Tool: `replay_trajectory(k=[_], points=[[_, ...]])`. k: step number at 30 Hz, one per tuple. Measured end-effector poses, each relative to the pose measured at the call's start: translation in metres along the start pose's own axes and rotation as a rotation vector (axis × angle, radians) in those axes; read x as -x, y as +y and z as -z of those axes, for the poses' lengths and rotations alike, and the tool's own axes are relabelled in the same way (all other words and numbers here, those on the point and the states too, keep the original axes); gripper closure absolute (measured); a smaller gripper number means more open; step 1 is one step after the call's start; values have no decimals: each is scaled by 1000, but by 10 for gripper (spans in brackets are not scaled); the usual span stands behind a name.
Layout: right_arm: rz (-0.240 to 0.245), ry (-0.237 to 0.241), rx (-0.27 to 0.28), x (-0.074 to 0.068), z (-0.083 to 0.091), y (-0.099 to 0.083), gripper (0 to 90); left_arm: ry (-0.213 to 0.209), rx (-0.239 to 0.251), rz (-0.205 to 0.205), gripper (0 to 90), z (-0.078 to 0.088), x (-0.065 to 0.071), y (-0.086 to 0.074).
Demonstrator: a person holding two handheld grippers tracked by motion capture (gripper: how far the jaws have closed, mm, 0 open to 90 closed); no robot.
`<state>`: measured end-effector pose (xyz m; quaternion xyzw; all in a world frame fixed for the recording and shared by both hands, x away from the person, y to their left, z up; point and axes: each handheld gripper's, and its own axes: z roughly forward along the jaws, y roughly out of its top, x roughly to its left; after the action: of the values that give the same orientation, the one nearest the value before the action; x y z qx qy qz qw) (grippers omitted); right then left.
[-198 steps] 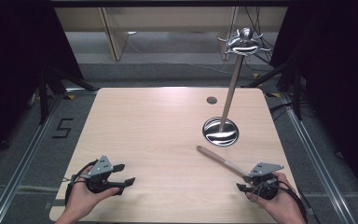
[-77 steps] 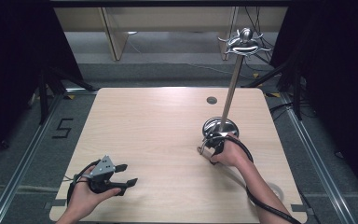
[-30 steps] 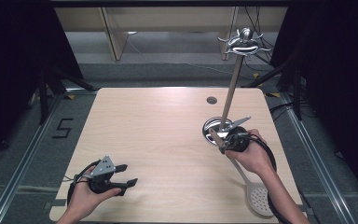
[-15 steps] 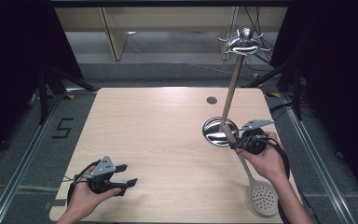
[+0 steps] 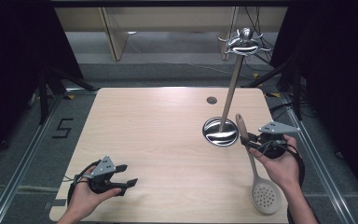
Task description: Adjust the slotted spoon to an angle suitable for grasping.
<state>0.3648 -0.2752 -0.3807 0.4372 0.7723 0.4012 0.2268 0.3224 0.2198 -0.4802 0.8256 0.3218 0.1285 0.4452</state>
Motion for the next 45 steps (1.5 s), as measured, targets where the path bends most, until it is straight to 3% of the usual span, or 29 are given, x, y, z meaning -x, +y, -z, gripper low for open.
replay_trajectory(k=[1, 2, 7, 8, 11, 12, 13, 16, 21, 25, 27, 28, 32, 35, 38, 41, 43, 45], points=[[-26, -1, 7, 0, 2, -1, 705, 0, -1, 0, 310, 0, 0, 0], [-20, -14, 40, 2, 5, -2, 705, 4, -5, -5, 309, 0, 0, 0], [-60, -14, 76, 4, 12, -3, 705, 8, 0, -14, 309, 1, -1, 0], [-30, -27, 86, 7, 14, -3, 705, 8, 0, -14, 309, 1, -1, 0], [-38, -40, 109, 9, 18, -3, 705, 11, -9, -11, 309, 1, 0, 0], [-78, -27, 115, 7, 19, -3, 705, 8, -7, -12, 309, 1, 0, 1], [-75, -34, 121, 8, 20, -2, 705, 3, -2, 0, 309, 0, 1, 0], [-49, -48, 142, 11, 24, -1, 705, 10, -7, -12, 309, 1, 0, 1], [-80, -54, 151, 8, 28, -1, 705, 5, -7, -15, 309, 1, -1, 1], [-49, -72, 189, 11, 31, 0, 705, 0, -1, -3, 309, 1, 0, 1], [-79, -68, 213, 10, 34, 2, 705, 4, -6, -15, 309, 2, -1, 1], [-52, -66, 208, 12, 35, 2, 705, 7, 0, -15, 309, 1, -1, 0], [-87, -70, 219, 9, 34, 2, 705, 0, 0, -2, 308, 1, 1, 1], [-63, -63, 219, 11, 36, 3, 705, -1, 5, 5, 308, 1, 1, 1], [-53, -79, 233, 11, 38, 4, 706, 2, -3, -15, 309, 1, -1, 1], [-82, -72, 258, 8, 42, 5, 706, 5, -2, -20, 308, 2, -1, 1], [-62, -81, 273, 9, 43, 7, 706, 4, -6, 17, 308, 2, 1, 0], [-68, -82, 279, 8, 44, 7, 706, 2, -2, 18, 308, 1, 1, 0]])
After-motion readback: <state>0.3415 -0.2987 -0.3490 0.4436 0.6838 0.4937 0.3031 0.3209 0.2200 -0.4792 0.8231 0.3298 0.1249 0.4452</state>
